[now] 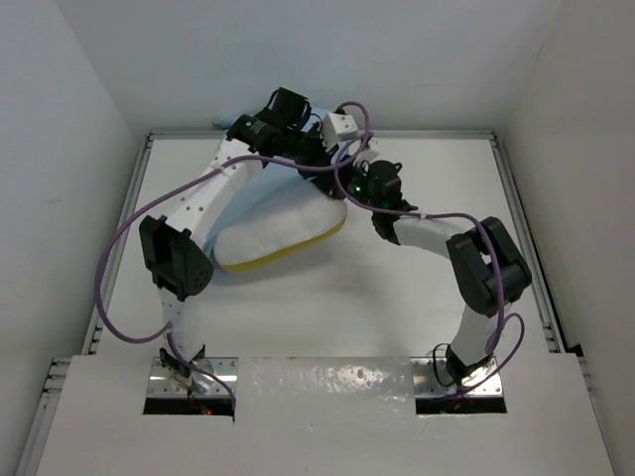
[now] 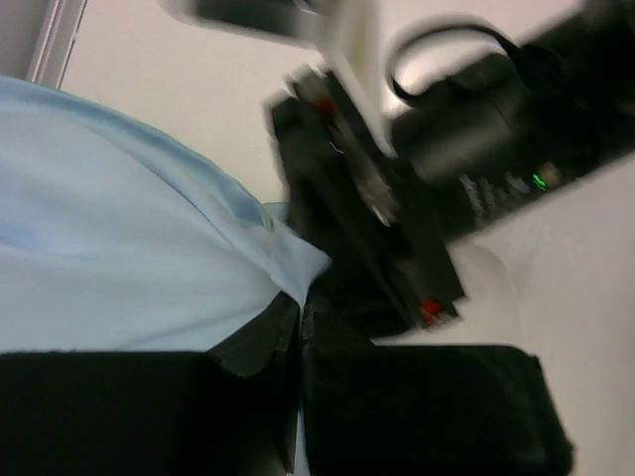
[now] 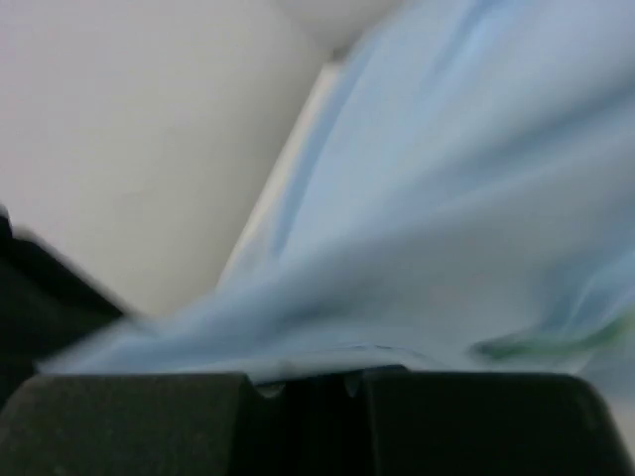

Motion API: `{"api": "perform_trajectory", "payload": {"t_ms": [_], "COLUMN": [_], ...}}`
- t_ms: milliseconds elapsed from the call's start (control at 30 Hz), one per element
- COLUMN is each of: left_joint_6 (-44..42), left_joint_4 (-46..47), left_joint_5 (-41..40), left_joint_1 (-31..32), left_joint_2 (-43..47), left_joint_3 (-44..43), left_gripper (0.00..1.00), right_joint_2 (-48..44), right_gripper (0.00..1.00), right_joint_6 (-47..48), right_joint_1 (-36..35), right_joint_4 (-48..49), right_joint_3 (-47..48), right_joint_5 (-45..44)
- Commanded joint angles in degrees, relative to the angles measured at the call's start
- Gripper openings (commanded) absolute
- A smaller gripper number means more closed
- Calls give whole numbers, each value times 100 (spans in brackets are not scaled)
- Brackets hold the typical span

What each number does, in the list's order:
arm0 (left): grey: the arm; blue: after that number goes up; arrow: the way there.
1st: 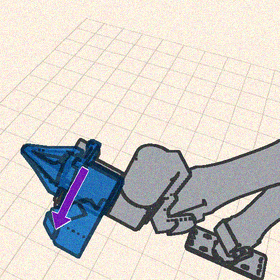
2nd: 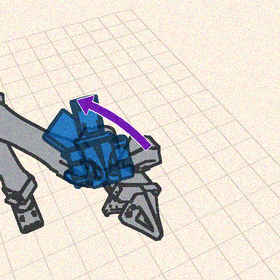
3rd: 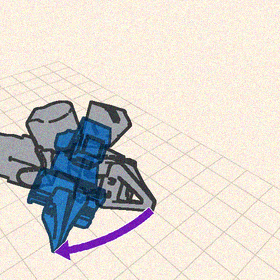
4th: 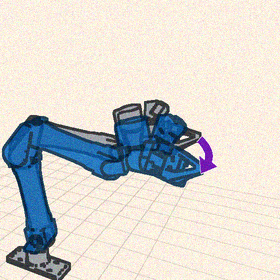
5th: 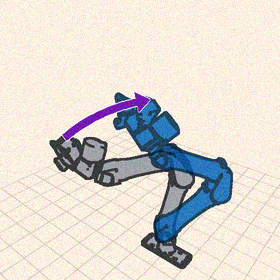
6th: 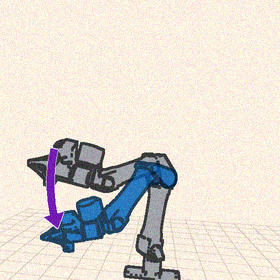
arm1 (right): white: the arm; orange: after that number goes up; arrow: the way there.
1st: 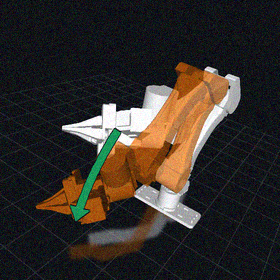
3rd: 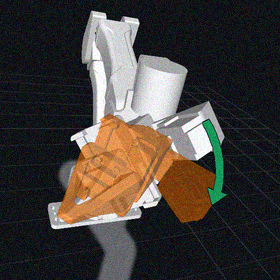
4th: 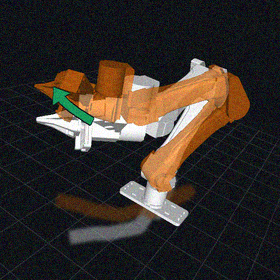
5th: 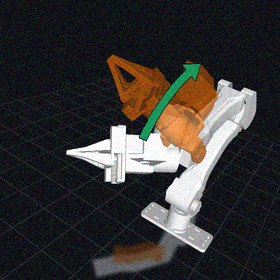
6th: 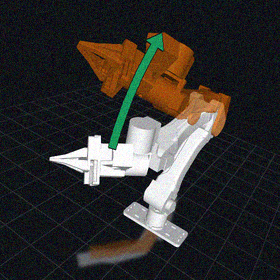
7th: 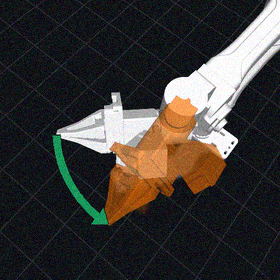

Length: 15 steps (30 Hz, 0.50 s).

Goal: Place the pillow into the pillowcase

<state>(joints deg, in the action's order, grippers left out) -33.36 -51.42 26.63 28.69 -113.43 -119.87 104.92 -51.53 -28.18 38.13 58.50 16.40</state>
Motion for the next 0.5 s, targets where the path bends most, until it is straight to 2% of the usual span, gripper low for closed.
{"api": "perform_trajectory", "payload": {"t_ms": [0, 100, 133, 200, 233, 300, 333, 367, 400, 433, 467], "left_joint_6": [-926, -979, -1057, -1338, -1522, -1814, -1884, -1884, -1884, -1449, -1192], "left_joint_4": [-1098, -1195, -1404, -1817, -2037, -2399, -2408, -2356, -2216, -2023, -1578], "left_joint_5": [1641, 2029, 2317, 2705, 2768, 2638, 2497, 2148, 1927, 1751, 1575], "left_joint_1": [515, 533, 541, 541, 541, 533, 524, 472, 419, 331, 209], "left_joint_2": [461, 567, 585, 664, 707, 1013, 1155, 1374, 1445, 1507, 1551], "left_joint_3": [-142, 42, 43, -53, -97, -55, 86, 400, 604, 814, 1234], "left_gripper": [0, 0, 0, 0, 0, 0, 0, 0, 0, 4, 18], "right_joint_2": [-421, -376, -402, -394, -376, -333, -263, -97, -43, -25, -33], "right_gripper": [0, 0, 0, 0, 0, 0, 0, 3, 13, 29, 49], "right_joint_6": [-462, -613, -578, -691, -805, -981, -860, -32, 498, 912, 1177], "right_joint_1": [-29, -239, -310, -398, -398, -329, -267, -171, -179, -196, -214], "right_joint_4": [2774, 2815, 2744, 2297, 2061, 701, 200, -171, -218, -366, -542], "right_joint_3": [92, -22, -188, -426, -471, -280, -95, 246, 406, 530, 627], "right_joint_5": [-1075, -1708, -2502, -3385, -4155, -4837, -4866, -3578, -3565, -2991, -1837]}}
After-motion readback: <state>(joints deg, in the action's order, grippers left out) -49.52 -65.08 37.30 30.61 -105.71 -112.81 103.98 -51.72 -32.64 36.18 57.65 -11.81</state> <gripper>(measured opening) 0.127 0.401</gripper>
